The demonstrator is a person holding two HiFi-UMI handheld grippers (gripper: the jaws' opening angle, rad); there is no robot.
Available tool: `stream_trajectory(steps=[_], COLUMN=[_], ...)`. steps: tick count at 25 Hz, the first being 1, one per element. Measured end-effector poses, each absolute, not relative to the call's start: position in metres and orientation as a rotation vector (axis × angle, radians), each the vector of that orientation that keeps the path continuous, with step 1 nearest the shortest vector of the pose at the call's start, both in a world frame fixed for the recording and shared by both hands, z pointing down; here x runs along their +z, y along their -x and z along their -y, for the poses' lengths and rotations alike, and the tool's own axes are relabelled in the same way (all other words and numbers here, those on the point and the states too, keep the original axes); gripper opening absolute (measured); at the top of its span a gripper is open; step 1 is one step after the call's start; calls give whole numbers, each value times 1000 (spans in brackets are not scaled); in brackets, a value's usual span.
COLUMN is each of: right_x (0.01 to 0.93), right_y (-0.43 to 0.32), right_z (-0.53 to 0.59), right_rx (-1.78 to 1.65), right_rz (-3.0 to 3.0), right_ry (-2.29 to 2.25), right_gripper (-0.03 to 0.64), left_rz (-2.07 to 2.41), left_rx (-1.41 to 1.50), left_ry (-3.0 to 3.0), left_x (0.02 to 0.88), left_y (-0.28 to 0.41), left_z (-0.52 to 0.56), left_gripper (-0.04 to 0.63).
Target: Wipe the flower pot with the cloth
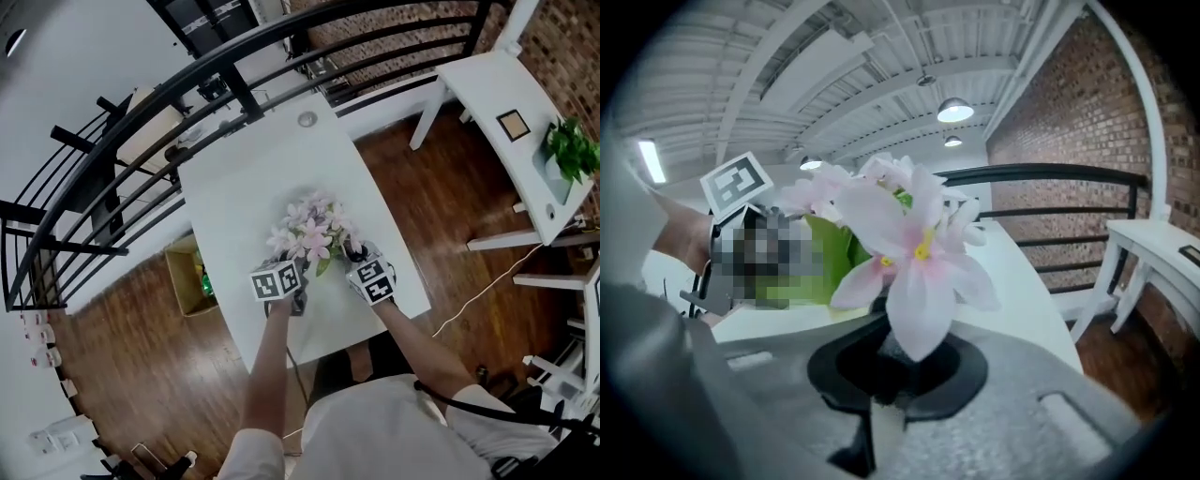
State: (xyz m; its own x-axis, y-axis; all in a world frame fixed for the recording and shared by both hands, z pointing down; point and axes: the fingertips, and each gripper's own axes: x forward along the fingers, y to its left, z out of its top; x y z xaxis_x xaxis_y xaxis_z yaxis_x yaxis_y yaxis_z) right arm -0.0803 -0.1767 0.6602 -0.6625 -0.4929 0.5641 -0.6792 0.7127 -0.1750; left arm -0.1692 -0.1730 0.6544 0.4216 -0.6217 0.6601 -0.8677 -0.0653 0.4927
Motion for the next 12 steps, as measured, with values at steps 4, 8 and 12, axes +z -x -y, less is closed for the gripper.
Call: stream_trajectory(steps=[4,8,12], right_x=[666,670,670], right_y=[78,85,94], right_z=[172,150,137], right_rx=[495,518,535], right_rz=[2442,2431,2438], right_ry=[-866,-806,-803], right_gripper=[6,6,6], left_rz=[1357,1418,1476], left_rx=[297,227,191], left_ry=[-1718,-1640,-1553], left_x=[656,655,654], left_y=[163,164,166], left_z=[172,169,161], left_gripper=[215,206,206])
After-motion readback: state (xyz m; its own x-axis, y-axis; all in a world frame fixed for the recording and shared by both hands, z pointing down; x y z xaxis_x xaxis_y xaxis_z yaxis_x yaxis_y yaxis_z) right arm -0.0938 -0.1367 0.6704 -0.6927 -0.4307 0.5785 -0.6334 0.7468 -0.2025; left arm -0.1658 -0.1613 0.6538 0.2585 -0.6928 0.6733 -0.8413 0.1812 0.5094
